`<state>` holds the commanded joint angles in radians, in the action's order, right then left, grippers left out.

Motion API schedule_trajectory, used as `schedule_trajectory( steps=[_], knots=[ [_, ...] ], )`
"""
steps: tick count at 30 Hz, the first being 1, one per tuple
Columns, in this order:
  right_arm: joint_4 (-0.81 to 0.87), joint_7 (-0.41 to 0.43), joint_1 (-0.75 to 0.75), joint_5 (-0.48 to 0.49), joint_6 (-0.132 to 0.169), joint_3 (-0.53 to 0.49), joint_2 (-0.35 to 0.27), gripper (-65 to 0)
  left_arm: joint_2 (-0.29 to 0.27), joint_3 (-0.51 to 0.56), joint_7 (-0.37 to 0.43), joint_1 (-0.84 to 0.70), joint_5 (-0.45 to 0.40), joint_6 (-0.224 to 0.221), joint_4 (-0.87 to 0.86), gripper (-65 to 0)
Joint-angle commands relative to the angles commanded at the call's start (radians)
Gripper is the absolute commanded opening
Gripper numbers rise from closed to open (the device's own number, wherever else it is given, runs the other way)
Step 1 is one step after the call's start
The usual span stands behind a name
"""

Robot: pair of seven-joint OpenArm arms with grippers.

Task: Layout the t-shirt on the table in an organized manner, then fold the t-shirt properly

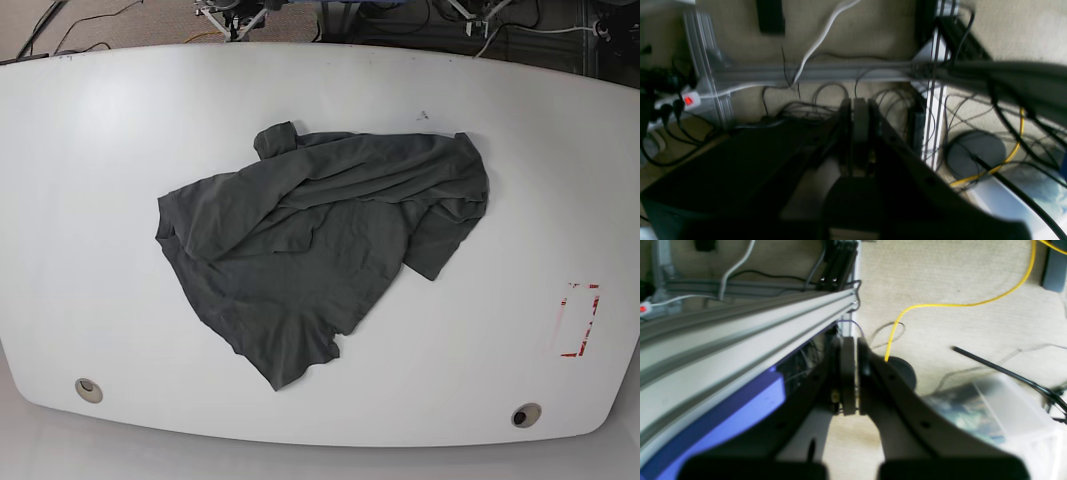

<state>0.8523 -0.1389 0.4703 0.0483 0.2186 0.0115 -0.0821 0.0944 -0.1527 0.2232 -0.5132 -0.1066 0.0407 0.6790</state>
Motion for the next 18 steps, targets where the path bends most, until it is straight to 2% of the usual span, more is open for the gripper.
schedule_trajectory(
  steps=[12, 18],
  knots=[
    [0.006, 0.0, 0.031, 0.006, 0.0, 0.003, -0.003, -64.4, 0.003, 0.0, 0.005, -0.026, 0.0, 0.002, 0.003, -65.0],
    [0.04, 0.035, 0.074, 0.006, -0.002, 0.005, -0.003, -64.4, 0.003, 0.0, 0.069, -0.055, 0.0, 0.002, 0.005, -65.0]
  ],
)
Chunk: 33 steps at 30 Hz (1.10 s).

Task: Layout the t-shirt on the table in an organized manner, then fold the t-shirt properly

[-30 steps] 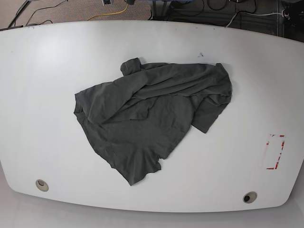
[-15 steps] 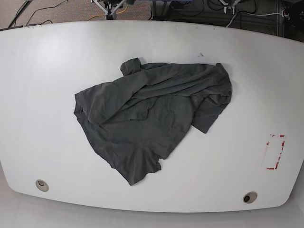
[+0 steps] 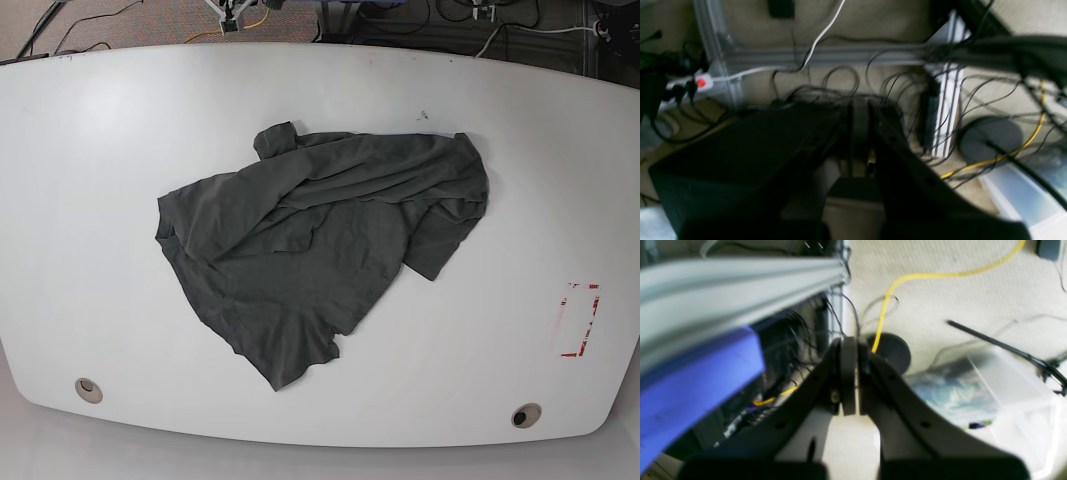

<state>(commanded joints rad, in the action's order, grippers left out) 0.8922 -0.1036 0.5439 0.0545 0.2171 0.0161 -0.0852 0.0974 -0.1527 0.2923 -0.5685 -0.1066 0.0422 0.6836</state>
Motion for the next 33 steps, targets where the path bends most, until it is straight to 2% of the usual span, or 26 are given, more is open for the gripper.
schedule_trajectory(
  steps=[15, 19, 26, 33],
  knots=[
    [0.252, 0.015, 0.19, 0.002, -0.009, 0.003, -0.023, -64.4, -0.003, -0.003, 0.011, -0.158, 0.0, -0.002, 0.239, -65.0],
    [0.322, 0.014, 0.236, -0.005, -0.003, 0.046, -0.023, -64.4, -0.003, -0.005, 0.011, -0.203, 0.002, -0.002, 0.299, -65.0],
    [0.471, 0.014, 0.345, -0.006, 0.0, 0.074, -0.025, -64.4, -0.005, -0.005, 0.011, -0.321, 0.003, -0.003, 0.465, -65.0],
    [0.617, -0.006, 0.445, 0.002, 0.0, 0.074, -0.051, -64.4, -0.006, -0.005, 0.011, -0.422, 0.005, -0.002, 0.623, -65.0]
  ],
)
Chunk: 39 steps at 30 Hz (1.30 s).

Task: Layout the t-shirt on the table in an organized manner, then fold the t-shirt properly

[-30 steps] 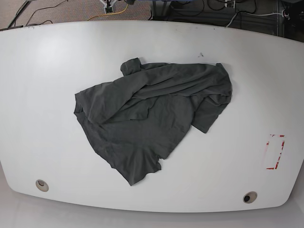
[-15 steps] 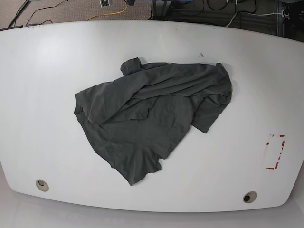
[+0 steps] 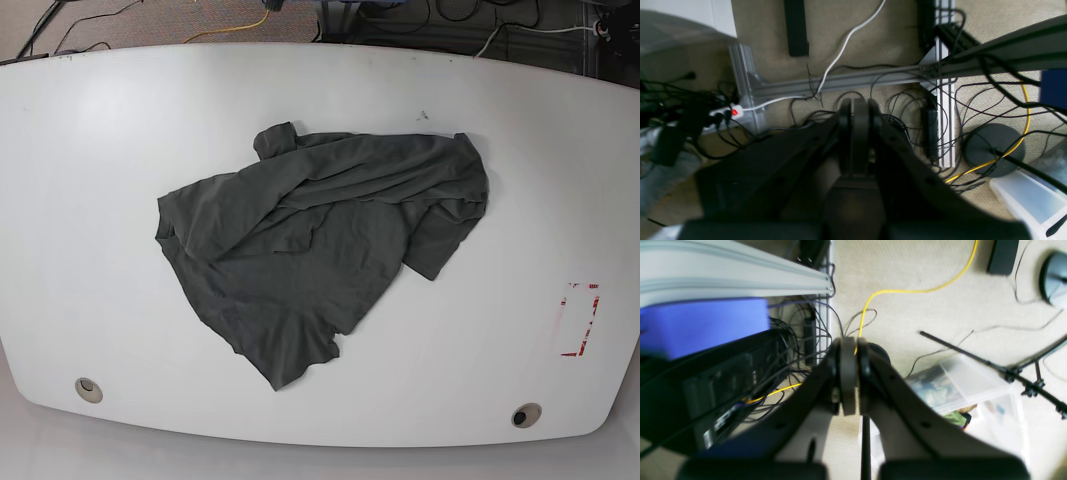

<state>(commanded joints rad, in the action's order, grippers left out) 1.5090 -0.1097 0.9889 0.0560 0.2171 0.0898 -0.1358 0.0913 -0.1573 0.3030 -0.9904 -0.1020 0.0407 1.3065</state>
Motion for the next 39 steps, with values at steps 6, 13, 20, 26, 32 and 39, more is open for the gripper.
schedule_trajectory(
  steps=[6, 13, 20, 26, 32, 39],
  knots=[
    [0.138, -0.014, 0.081, 0.0, 0.0, 0.002, 0.0, -64.4, 0.0, 0.0, 0.0, -0.095, 0.0, 0.0, 0.155, -65.0],
    [0.295, -0.021, 0.19, 0.0, 0.002, 0.048, 0.0, -64.4, -0.049, -0.037, -0.003, -0.204, 0.002, 0.002, 0.327, -65.0],
    [0.431, -0.021, 0.281, 0.002, 0.002, 0.048, 0.0, -64.4, -0.12, -0.109, -0.003, -0.265, 0.0, 0.052, 0.462, -65.0],
    [0.465, -0.017, 0.299, 0.002, 0.002, 0.046, 0.006, -64.4, -0.161, -0.152, -0.003, -0.275, 0.0, 0.149, 0.523, -65.0],
    [0.468, -0.02, 0.265, 0.002, -0.006, 0.046, 0.008, -64.4, -0.164, -0.207, -0.003, -0.242, 0.002, 0.235, 0.531, -65.0],
    [0.476, -0.02, 0.236, 0.002, -0.002, 0.041, 0.008, -64.5, -0.161, -0.267, -0.003, -0.18, 0.002, 0.252, 0.54, -65.0]
  ],
)
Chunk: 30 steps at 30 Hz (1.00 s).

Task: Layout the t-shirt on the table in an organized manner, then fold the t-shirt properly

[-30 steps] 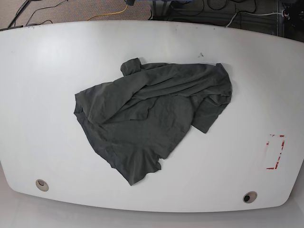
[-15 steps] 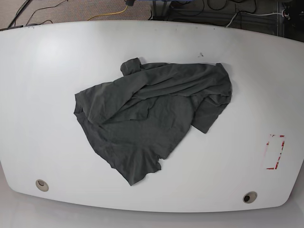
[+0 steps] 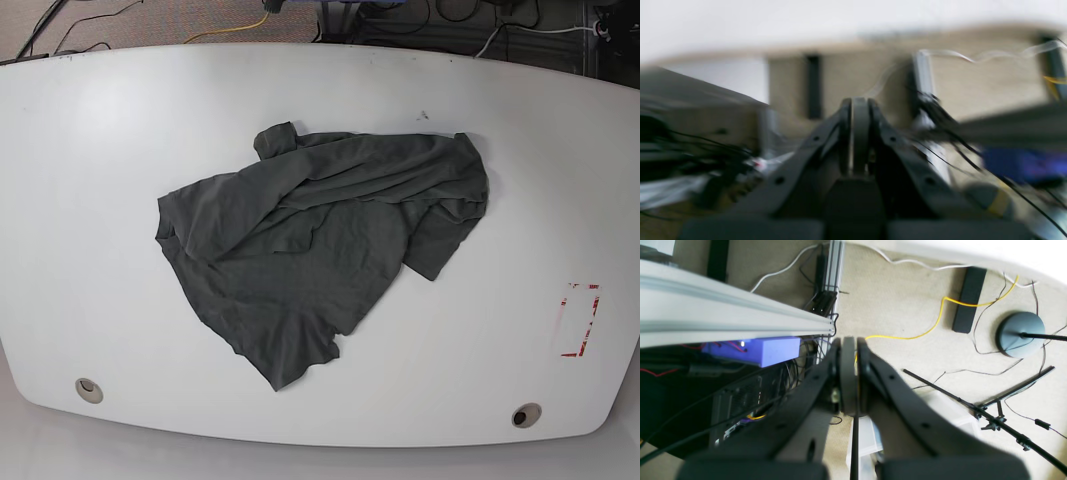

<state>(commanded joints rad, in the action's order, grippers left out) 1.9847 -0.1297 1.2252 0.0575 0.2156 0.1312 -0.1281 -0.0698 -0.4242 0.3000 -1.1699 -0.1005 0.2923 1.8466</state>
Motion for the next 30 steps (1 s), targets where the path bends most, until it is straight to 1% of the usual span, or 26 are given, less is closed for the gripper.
schedule_trajectory(
  steps=[1, 8, 10, 11, 13, 16, 26, 30],
  knots=[
    [0.012, 0.002, -0.005, 0.0, -0.005, 0.005, 0.0, -64.5, 0.002, -0.003, 0.0, 0.012, 0.0, 0.0, 0.0, -65.0],
    [0.052, 0.002, -0.021, 0.0, -0.008, 0.0, 0.002, -64.5, 0.002, -0.031, 0.0, 0.1, 0.0, 0.0, 0.0, -65.0],
    [0.052, 0.003, -0.023, 0.0, -0.008, 0.0, 0.011, -64.5, 0.003, -0.031, 0.0, 0.115, 0.0, 0.0, 0.0, -65.0],
    [0.052, 0.005, -0.037, -0.002, -0.005, 0.003, 0.025, -64.5, 0.005, -0.031, 0.0, 0.127, 0.0, 0.0, 0.0, -65.0],
    [0.052, 0.005, -0.049, -0.003, 0.002, 0.006, 0.038, -64.5, 0.021, -0.031, 0.0, 0.141, 0.0, 0.0, 0.0, -65.0],
    [0.052, 0.005, -0.066, -0.008, 0.002, 0.006, 0.048, -64.5, 0.049, -0.031, 0.0, 0.163, 0.0, 0.0, 0.0, -65.0],
    [0.051, 0.0, -0.195, -0.009, 0.002, 0.006, 0.044, -64.5, 0.057, -0.031, 0.0, 0.272, 0.0, 0.0, 0.0, -65.0],
    [0.051, 0.0, -0.222, -0.009, 0.002, 0.006, 0.041, -64.5, 0.057, -0.031, 0.0, 0.299, 0.0, 0.0, 0.0, -65.0]
  ],
)
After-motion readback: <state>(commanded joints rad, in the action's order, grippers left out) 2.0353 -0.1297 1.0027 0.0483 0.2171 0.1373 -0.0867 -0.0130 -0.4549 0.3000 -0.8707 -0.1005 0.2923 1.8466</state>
